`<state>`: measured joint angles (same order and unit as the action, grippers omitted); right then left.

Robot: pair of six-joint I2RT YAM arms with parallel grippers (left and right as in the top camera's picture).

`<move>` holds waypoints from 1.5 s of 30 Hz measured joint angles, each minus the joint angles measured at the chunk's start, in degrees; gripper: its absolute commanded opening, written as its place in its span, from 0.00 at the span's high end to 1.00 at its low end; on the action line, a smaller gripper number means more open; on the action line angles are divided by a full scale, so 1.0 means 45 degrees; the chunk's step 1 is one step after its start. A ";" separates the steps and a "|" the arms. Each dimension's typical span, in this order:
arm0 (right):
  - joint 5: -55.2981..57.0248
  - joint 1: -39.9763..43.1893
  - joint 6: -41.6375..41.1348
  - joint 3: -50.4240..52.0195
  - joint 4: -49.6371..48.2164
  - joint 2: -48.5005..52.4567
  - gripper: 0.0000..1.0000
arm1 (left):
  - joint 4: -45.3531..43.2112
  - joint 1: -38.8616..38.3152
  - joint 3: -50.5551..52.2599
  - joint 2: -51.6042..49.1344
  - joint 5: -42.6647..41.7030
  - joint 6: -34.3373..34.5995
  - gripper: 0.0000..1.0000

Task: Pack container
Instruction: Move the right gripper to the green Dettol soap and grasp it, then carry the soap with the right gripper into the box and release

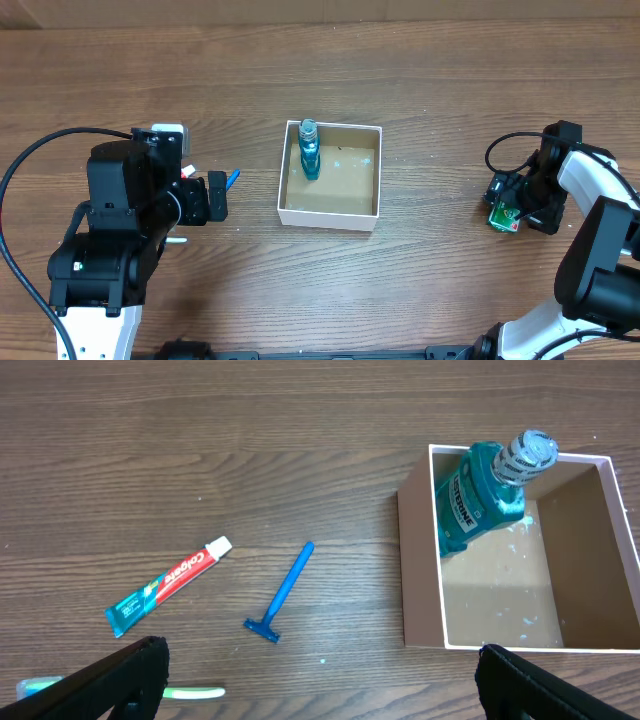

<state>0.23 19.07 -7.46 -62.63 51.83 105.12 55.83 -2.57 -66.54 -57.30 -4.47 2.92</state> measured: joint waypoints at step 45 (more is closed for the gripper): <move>-0.1234 -1.0040 -0.1870 -0.6246 0.2200 -0.1909 0.45 | 0.0087 0.0000 -0.0010 0.0000 0.0000 0.0000 0.00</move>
<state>-5.32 -26.11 -15.88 -90.74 61.73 96.53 56.23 -2.57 -66.59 -57.30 -4.47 2.92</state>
